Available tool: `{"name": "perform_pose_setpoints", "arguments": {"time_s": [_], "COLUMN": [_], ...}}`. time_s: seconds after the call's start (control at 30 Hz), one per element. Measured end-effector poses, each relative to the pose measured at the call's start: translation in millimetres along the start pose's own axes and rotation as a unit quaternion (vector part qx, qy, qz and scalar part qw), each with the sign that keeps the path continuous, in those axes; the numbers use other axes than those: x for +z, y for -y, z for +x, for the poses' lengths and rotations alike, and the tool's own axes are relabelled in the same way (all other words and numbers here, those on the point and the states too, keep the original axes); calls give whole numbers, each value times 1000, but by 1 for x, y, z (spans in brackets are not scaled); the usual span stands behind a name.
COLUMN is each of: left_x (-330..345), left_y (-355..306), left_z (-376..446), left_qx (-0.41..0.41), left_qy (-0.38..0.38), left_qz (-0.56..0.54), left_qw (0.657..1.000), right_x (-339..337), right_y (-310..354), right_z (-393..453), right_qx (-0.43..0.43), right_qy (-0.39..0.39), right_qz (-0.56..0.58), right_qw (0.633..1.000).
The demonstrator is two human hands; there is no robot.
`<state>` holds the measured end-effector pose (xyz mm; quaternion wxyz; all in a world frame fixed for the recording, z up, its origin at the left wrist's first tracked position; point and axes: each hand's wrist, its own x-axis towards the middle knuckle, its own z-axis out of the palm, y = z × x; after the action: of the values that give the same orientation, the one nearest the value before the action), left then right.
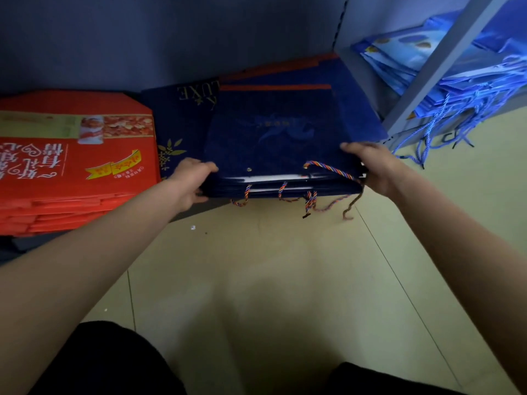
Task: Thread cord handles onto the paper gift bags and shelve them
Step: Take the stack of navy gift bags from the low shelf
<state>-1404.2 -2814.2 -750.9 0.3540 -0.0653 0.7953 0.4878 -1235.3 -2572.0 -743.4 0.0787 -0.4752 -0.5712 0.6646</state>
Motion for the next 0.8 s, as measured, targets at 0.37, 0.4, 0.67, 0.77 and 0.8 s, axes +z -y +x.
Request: {"name": "perform_pose_setpoints", "arguments": {"time_s": [0.37,0.4,0.67,0.77,0.8], "left_x": [-14,-10,-24,-38,-42], "left_y": [12,16,24,28,29], "left_z": [12,10,20,27,27], "left_qx": [39,20,11,25,25], "left_qy": [-31,-17,-49,-109,-128], "left_qz": [110,141,203,186,190], "left_qw": [993,990,978,976,973], "right_x": [10,13,63,81,83], "right_y": [-17,-23,-36,-38,-38], "right_z": [-14,-12,-21,-22,-20], "right_qx": [17,8,-121,-198,-200], "right_qy": [34,21,-64,-28,-12], "right_qz": [-53,-80,-380,-420,-426], "right_qw": [998,997,915,885,882]}}
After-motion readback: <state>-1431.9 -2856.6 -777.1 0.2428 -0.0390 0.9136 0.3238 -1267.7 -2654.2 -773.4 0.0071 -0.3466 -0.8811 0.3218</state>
